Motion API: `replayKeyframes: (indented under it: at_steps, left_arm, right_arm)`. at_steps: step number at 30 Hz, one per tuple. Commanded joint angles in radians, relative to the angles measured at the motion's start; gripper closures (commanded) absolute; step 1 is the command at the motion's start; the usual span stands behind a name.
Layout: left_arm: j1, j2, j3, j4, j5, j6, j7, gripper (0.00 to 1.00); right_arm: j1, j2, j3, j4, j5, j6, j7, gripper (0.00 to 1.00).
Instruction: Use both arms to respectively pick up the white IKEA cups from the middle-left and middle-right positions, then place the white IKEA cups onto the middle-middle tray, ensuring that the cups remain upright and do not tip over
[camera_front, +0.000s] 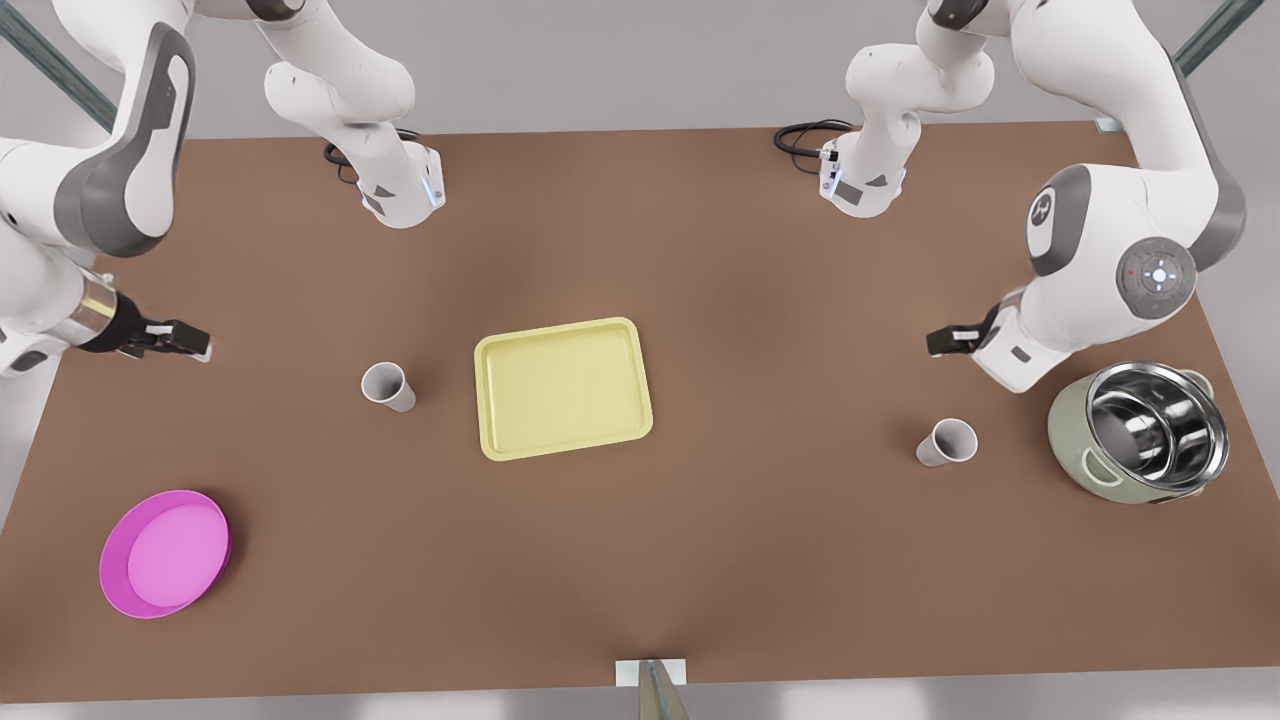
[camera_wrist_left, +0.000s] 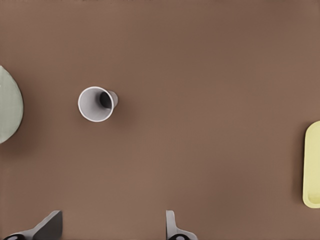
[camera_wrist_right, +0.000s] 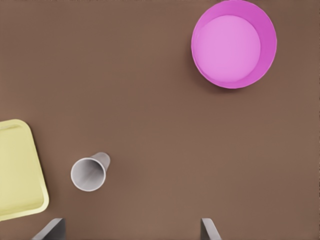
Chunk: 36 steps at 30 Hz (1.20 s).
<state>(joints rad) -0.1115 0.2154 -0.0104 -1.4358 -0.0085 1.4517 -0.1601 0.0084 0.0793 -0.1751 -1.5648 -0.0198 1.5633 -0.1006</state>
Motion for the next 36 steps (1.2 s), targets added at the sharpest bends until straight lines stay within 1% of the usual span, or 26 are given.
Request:
replayKeyframes:
  at_steps: [1, 2, 3, 4, 5, 6, 8, 9, 11, 12, 13, 15, 16, 17, 21, 23, 27, 28, 29, 30, 32, 34, 35, 36]
  left_arm:
    - [-0.001, 0.002, 0.001, -0.003, 0.022, 0.075, -0.139, 0.0]
    - [0.0, 0.007, 0.003, -0.003, 0.022, 0.084, -0.139, 0.0]
    - [0.0, 0.039, 0.015, 0.0, 0.025, 0.107, -0.128, 0.0]
    - [0.01, 0.102, 0.049, 0.006, 0.025, 0.171, -0.046, 0.0]
    - [0.009, 0.194, 0.066, 0.003, 0.025, 0.274, -0.036, 0.0]
    - [0.012, 0.236, 0.089, -0.021, 0.016, 0.387, -0.03, 0.0]
    - [0.049, 0.265, 0.093, -0.098, -0.001, 0.473, 0.024, 0.0]
    - [0.049, 0.265, 0.115, -0.137, -0.004, 0.519, 0.024, 0.0]
    - [0.064, 0.254, 0.133, -0.21, -0.008, 0.558, 0.024, 0.0]
    - [0.067, 0.249, 0.136, -0.221, -0.008, 0.558, 0.024, 0.0]
    - [0.073, 0.249, 0.141, -0.232, -0.008, 0.558, 0.024, 0.0]
    - [0.087, 0.251, 0.142, -0.284, -0.008, 0.596, 0.024, 0.0]
    - [0.095, 0.252, 0.142, -0.301, -0.008, 0.618, 0.024, 0.0]
    - [0.095, 0.257, 0.142, -0.302, -0.008, 0.631, 0.024, 0.0]
    - [0.102, 0.311, 0.142, -0.305, -0.007, 0.656, 0.024, 0.0]
    - [0.102, 0.312, 0.142, -0.339, -0.002, 0.668, 0.071, 0.0]
    - [0.108, 0.325, 0.142, -0.354, -0.007, 0.7, 0.077, 0.0]
    - [0.113, 0.325, 0.142, -0.354, -0.042, 0.7, 0.077, 0.21]
    - [0.113, 0.328, 0.141, -0.356, -0.102, 0.7, 0.08, 0.35]
    - [0.113, 0.332, 0.141, -0.354, -0.126, 0.7, 0.08, 0.44]
    - [0.115, 0.343, 0.141, -0.354, -0.177, 0.7, 0.112, 0.49]
    - [0.115, 0.346, 0.141, -0.354, -0.179, 0.702, 0.128, 0.49]
    - [0.115, 0.346, 0.141, -0.354, -0.179, 0.702, 0.133, 0.52]
    - [0.115, 0.346, 0.141, -0.354, -0.179, 0.7, 0.137, 0.61]
  right_arm:
    - [0.005, -0.001, 0.002, 0.0, -0.026, 0.014, -0.07, 0.0]
    - [0.004, -0.001, 0.003, 0.002, -0.026, 0.012, -0.068, 0.0]
    - [0.005, 0.005, 0.003, -0.003, -0.025, 0.001, -0.068, 0.0]
    - [0.008, 0.049, 0.003, -0.006, -0.019, -0.011, -0.082, 0.0]
    - [0.03, 0.077, 0.003, -0.004, -0.02, 0.003, -0.082, 0.0]
    - [0.048, 0.1, 0.005, -0.024, -0.017, 0.043, -0.073, 0.0]
    - [0.094, 0.114, 0.005, -0.081, -0.019, 0.141, -0.039, 0.0]
    - [0.108, 0.116, 0.005, -0.107, -0.017, 0.164, -0.038, 0.0]
    - [0.142, 0.123, 0.005, -0.164, -0.016, 0.239, 0.016, 0.0]
    - [0.133, 0.14, 0.005, -0.195, -0.014, 0.283, 0.016, 0.0]
    - [0.134, 0.123, 0.005, -0.241, -0.012, 0.305, 0.018, 0.0]
    - [0.134, 0.063, 0.005, -0.377, -0.009, 0.449, 0.021, 0.0]
    - [0.143, 0.065, 0.005, -0.4, -0.008, 0.491, 0.084, 0.0]
    - [0.145, 0.065, 0.005, -0.445, -0.008, 0.572, 0.093, 0.0]
    - [0.189, 0.083, 0.006, -0.48, 0.006, 0.65, 0.173, 0.0]
    - [0.189, 0.094, 0.006, -0.489, 0.027, 0.662, 0.176, 0.0]
    - [0.189, 0.063, 0.006, -0.586, 0.027, 0.722, 0.174, 0.0]
    - [0.186, 0.065, 0.006, -0.594, 0.027, 0.722, 0.174, 0.0]
    - [0.185, 0.063, 0.006, -0.606, 0.029, 0.728, 0.174, 0.0]
    - [0.189, 0.056, 0.006, -0.618, 0.063, 0.73, 0.171, 0.0]
    - [0.191, 0.051, 0.006, -0.632, 0.064, 0.73, 0.17, 0.0]
    - [0.191, 0.008, 0.006, -0.702, 0.064, 0.785, 0.17, 0.0]
    - [0.191, -0.001, 0.006, -0.725, 0.064, 0.802, 0.17, 0.0]
    - [0.193, -0.001, 0.006, -0.744, 0.064, 0.814, 0.168, 0.0]
